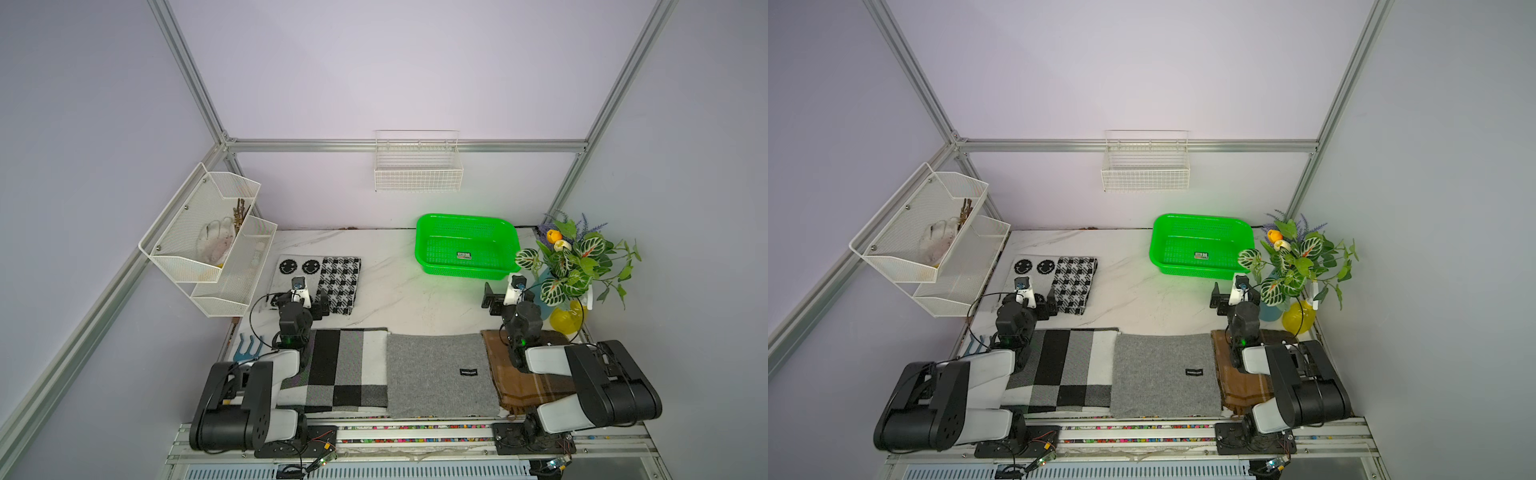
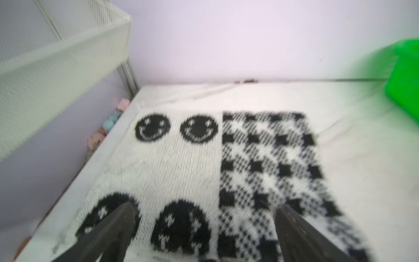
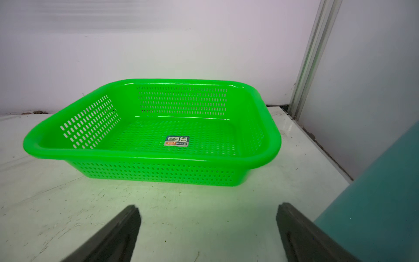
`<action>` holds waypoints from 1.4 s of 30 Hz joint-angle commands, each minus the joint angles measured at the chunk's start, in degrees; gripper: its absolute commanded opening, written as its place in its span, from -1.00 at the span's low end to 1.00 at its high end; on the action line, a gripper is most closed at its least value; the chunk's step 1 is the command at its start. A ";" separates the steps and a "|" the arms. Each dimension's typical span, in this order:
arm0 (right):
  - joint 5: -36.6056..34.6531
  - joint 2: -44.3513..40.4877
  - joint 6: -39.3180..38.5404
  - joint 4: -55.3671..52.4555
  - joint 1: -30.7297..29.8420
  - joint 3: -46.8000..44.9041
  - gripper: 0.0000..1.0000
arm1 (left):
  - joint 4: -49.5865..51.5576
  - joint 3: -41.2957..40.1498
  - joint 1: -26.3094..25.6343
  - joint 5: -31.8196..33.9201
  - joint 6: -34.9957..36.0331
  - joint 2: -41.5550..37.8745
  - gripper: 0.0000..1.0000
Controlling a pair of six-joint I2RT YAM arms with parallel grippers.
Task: Put the folded scarf in the basket
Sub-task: Move the basket to the center of the board.
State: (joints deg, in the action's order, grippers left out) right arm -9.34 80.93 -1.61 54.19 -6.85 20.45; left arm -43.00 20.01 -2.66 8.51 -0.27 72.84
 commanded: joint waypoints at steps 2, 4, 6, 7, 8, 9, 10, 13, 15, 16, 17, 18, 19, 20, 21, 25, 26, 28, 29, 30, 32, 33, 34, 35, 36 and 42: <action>1.34 -6.95 0.06 -20.42 -3.72 9.25 0.99 | 14.59 9.99 -7.35 1.07 -4.35 -7.33 0.95; 1.08 -7.71 -0.01 -24.79 -6.86 12.61 0.99 | 21.72 17.59 -10.44 -2.50 -10.88 -4.15 0.95; -1.09 -7.01 -0.35 -28.41 -10.36 16.07 0.99 | 25.89 25.50 -12.14 -10.15 -18.01 1.78 0.79; -1.69 -6.36 -0.59 -30.02 -11.44 17.53 1.00 | 28.13 29.77 -13.64 -11.83 -19.60 5.31 0.75; -3.04 -5.55 -0.35 -31.34 -12.46 18.94 0.99 | 29.10 33.20 -15.08 -12.88 -21.17 9.37 0.75; -4.25 -4.90 -0.71 -32.66 -13.29 20.16 0.98 | 28.79 35.51 -15.53 -14.39 -23.48 12.33 0.75; -5.67 -4.42 -0.79 -33.34 -13.92 21.02 0.98 | 27.34 37.15 -15.79 -15.95 -25.90 15.24 0.75; -6.34 -3.90 1.10 -33.65 -13.98 22.19 0.99 | 26.47 45.89 -16.12 -22.95 -31.86 25.99 0.73; -6.08 -3.59 1.62 -35.35 -14.05 23.54 0.98 | 27.17 51.38 -16.82 -24.51 -33.26 31.88 0.73; -5.68 -3.50 2.12 -35.91 -14.06 23.99 0.97 | 25.92 53.47 -16.94 -25.20 -34.61 34.91 0.73; -5.12 -3.50 2.46 -36.16 -14.07 24.24 0.97 | 24.78 55.00 -17.02 -26.42 -35.76 37.32 0.73; -4.90 -3.58 3.02 -36.24 -14.14 24.37 0.96 | 23.57 57.27 -17.01 -28.36 -37.39 40.37 0.73; -4.55 -3.73 3.49 -36.59 -14.22 24.55 0.95 | 23.14 59.64 -17.12 -29.61 -38.72 43.09 0.73; -4.24 -3.91 3.69 -36.70 -14.24 24.56 0.93 | 22.24 62.00 -17.29 -30.44 -39.83 45.53 0.73; -4.30 -4.20 3.77 -36.71 -14.45 24.60 0.91 | 21.91 63.84 -17.40 -31.11 -40.63 47.29 0.71; -3.82 -5.46 3.63 -36.00 -14.89 23.16 0.90 | 21.57 69.84 -18.16 -30.59 -40.87 51.73 0.71; -3.69 -5.76 3.61 -36.49 -14.86 23.06 0.90 | 22.79 71.99 -18.17 -31.58 -40.80 53.03 0.71; -3.02 -6.45 3.92 -36.94 -14.94 22.80 0.89 | 21.73 73.70 -18.26 -32.33 -41.60 54.90 0.71; -2.69 -6.99 4.04 -36.82 -15.02 22.63 0.88 | 21.81 74.83 -18.30 -32.49 -42.06 55.86 0.71; -2.23 -7.37 4.03 -36.66 -15.11 22.47 0.88 | 22.06 75.62 -18.35 -32.72 -42.05 56.64 0.70; -2.17 -7.96 3.93 -36.63 -15.39 22.40 0.86 | 23.02 76.94 -18.44 -32.66 -42.14 57.91 0.65; -2.02 -8.19 3.89 -36.40 -15.50 22.27 0.85 | 22.16 77.08 -18.50 -32.91 -42.47 58.32 0.60; -1.71 -8.32 3.84 -36.07 -15.66 22.16 0.85 | 21.49 77.28 -18.70 -33.18 -42.68 58.81 0.53; -1.43 -8.41 3.87 -35.67 -15.66 21.89 0.85 | 21.89 77.81 -18.96 -33.08 -42.63 59.27 0.52; -1.20 -8.42 3.84 -35.19 -15.71 21.62 0.85 | 22.79 78.88 -19.16 -33.34 -42.34 59.98 0.52; -1.20 -8.90 3.86 -34.68 -15.91 21.04 0.81 | 24.03 80.80 -19.84 -34.23 -42.07 61.46 0.40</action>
State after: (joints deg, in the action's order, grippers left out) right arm -10.90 73.23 1.50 18.41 -22.35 42.28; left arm -18.28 99.11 -21.87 -23.94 -42.48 134.26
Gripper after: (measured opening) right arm 0.908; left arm 0.721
